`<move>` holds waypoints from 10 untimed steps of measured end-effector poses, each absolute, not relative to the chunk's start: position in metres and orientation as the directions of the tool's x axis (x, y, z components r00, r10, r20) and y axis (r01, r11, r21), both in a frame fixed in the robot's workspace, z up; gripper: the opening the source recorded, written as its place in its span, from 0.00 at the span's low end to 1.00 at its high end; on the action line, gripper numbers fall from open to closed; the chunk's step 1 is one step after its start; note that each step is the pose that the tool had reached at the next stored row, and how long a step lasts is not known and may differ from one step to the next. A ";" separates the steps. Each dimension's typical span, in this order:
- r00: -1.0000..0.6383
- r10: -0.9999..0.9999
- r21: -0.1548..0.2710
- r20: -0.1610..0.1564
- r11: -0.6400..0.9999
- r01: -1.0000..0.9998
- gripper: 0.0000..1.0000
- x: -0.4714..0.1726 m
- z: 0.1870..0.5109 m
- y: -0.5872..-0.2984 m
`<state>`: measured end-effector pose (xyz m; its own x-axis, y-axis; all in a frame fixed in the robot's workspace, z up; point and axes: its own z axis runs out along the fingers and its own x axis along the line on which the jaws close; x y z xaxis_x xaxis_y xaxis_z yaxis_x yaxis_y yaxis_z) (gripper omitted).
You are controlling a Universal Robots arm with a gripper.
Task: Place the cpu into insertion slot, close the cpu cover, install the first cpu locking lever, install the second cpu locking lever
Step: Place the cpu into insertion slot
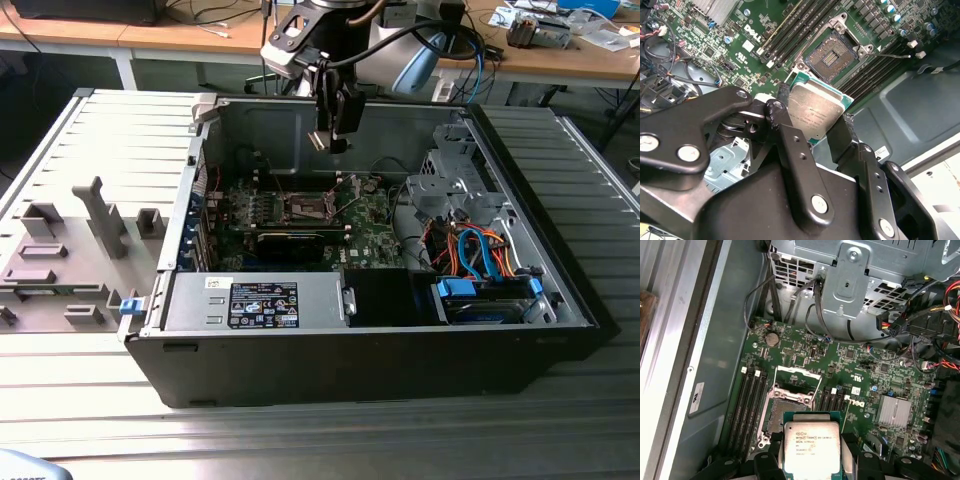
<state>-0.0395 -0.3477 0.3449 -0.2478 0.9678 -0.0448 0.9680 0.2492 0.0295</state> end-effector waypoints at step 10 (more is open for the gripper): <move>-0.237 0.970 0.030 -0.045 0.239 0.971 0.55 -0.040 0.345 -0.348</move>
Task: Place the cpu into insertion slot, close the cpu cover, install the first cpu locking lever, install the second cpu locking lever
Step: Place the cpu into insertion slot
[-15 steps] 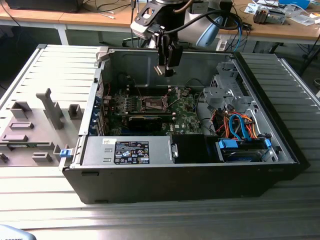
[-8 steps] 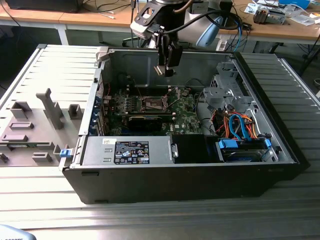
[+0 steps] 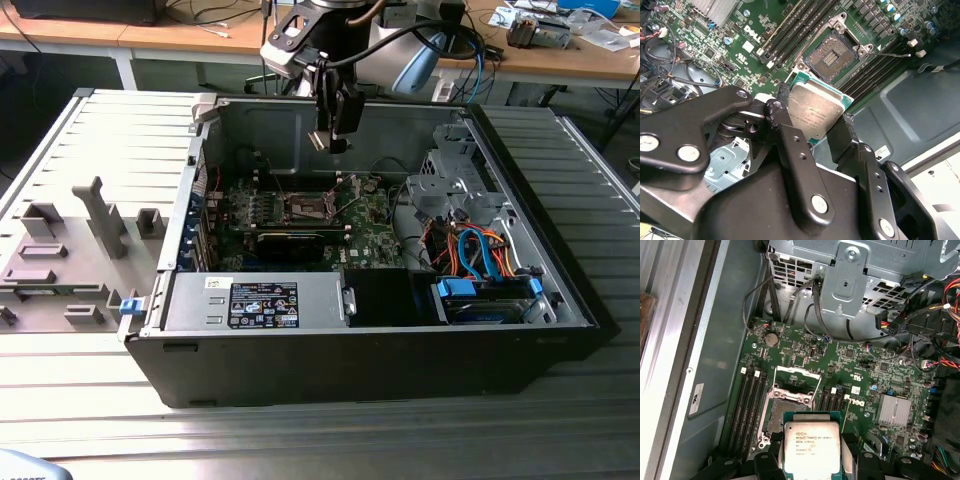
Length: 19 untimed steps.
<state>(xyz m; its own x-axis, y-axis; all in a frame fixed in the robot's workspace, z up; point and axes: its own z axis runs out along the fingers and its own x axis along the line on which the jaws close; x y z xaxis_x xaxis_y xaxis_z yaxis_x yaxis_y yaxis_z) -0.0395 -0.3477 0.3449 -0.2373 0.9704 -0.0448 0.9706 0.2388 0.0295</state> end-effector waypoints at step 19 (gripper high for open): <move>-0.219 0.975 0.030 -0.045 0.221 0.975 0.55 -0.040 0.345 -0.348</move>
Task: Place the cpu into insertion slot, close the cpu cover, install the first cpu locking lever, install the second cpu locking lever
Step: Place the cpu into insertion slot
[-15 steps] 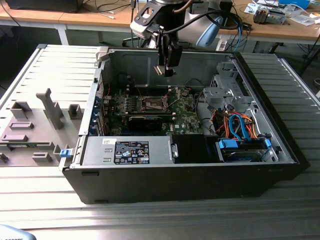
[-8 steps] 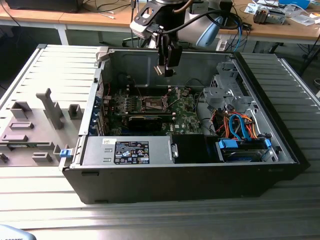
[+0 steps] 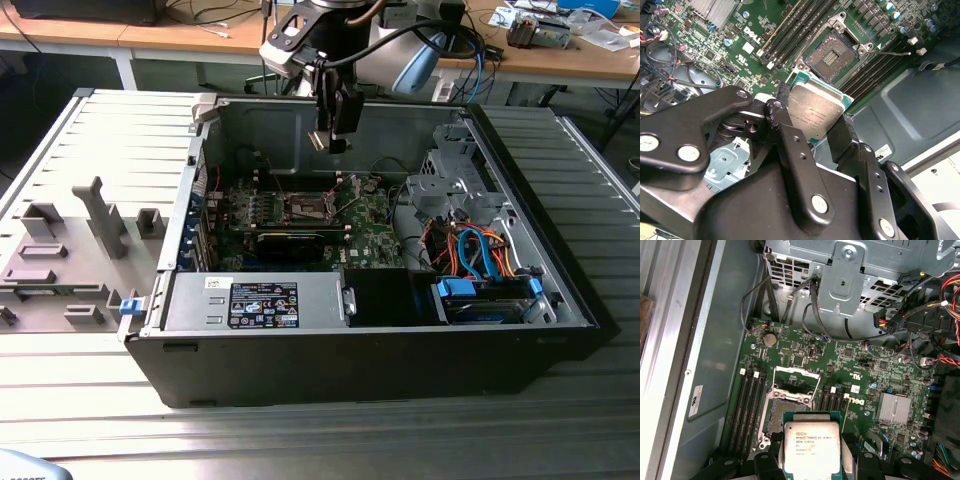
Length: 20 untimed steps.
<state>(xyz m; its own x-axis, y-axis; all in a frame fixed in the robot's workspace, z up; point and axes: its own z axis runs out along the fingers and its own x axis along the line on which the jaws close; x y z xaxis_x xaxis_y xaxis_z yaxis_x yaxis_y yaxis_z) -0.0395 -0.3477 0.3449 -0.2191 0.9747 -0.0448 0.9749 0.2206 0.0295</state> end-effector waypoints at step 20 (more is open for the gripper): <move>-0.199 0.979 0.030 -0.045 0.200 0.979 0.55 -0.040 0.345 -0.348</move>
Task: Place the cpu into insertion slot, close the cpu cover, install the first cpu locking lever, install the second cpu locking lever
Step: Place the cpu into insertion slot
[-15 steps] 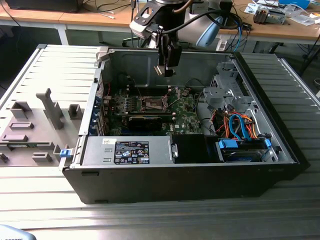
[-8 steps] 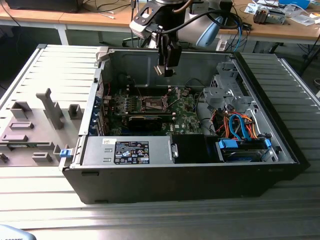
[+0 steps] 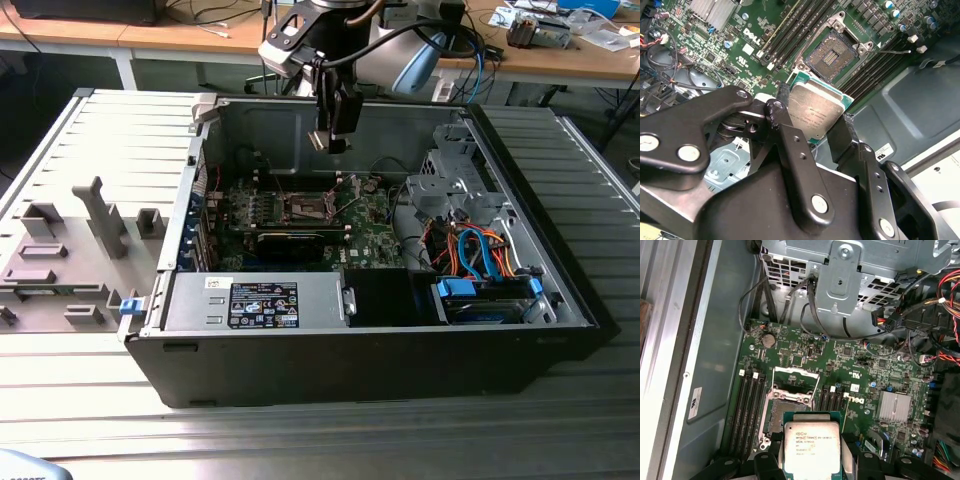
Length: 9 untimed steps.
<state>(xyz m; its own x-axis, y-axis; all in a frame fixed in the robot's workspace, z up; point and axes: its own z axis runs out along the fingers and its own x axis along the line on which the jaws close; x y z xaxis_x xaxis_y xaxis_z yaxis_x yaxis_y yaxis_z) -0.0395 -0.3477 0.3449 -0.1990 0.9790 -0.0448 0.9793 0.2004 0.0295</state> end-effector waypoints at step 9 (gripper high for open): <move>-0.189 0.981 0.030 -0.045 0.190 0.981 0.55 -0.040 0.345 -0.348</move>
<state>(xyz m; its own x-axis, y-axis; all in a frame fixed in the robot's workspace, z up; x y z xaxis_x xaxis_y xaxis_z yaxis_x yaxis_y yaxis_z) -0.0395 -0.3477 0.3449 -0.1890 0.9810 -0.0448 0.9813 0.1904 0.0295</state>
